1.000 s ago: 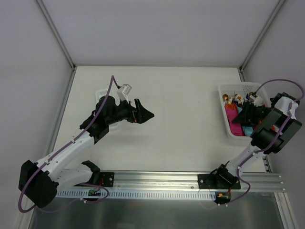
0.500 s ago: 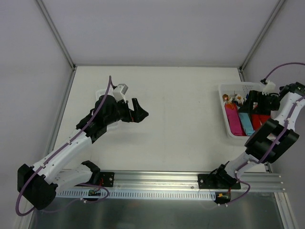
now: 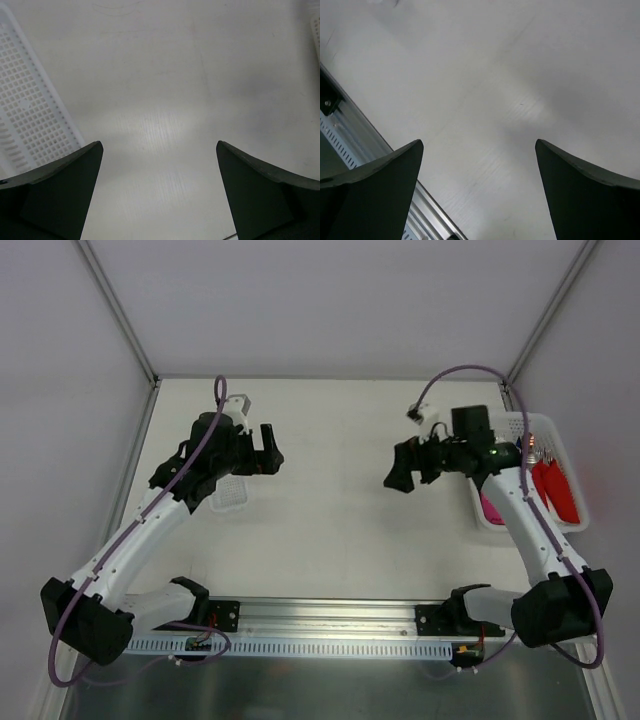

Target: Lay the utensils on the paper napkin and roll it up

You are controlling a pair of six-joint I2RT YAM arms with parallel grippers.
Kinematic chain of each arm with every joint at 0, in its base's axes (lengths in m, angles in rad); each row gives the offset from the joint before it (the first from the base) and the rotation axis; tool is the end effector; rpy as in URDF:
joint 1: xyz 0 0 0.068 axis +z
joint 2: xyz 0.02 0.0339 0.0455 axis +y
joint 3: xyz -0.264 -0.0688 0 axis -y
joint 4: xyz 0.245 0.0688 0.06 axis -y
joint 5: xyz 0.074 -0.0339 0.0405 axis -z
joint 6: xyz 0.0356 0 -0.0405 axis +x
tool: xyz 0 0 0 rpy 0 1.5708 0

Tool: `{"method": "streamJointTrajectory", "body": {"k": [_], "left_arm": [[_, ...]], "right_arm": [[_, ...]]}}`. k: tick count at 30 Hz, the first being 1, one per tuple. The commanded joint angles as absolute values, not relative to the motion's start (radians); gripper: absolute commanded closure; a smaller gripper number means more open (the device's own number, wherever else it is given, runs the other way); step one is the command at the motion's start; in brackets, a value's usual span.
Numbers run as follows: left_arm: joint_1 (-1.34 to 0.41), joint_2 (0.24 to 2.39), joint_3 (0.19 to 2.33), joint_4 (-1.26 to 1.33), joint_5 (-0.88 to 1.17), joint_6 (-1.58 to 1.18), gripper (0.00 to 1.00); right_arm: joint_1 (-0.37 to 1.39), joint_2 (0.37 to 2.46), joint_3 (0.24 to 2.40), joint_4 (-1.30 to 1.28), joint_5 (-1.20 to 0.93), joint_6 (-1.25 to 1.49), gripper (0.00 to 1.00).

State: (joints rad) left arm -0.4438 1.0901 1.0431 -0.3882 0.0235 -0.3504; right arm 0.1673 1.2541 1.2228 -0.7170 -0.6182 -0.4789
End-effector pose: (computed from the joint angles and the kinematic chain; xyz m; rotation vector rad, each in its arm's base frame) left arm 0.2208 -0.1059 0.3498 0.1108 2.0429 -0.5269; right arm 0.2530 0.0636 0.3466 -0.9842 1.9791 0.5425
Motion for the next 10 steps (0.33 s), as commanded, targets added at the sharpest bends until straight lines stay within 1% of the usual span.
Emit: {"method": "streamJointTrajectory", "body": {"k": [1, 3, 10], "left_arm": [[-0.437, 1.126, 1.065, -0.476, -0.028, -0.288, 0.01], [-0.436, 1.135, 1.032, -0.474, -0.032, -0.298, 0.01], [-0.436, 1.118, 0.957, -0.440, -0.028, -0.353, 0.01]], "right_arm": [[0.326, 1.194, 1.073, -0.497, -0.480, -0.371, 0.01], [0.354, 1.177, 1.008, -0.476, -0.468, -0.379, 0.01], [0.368, 1.132, 0.960, -0.471, -0.462, -0.397, 0.01]]}}
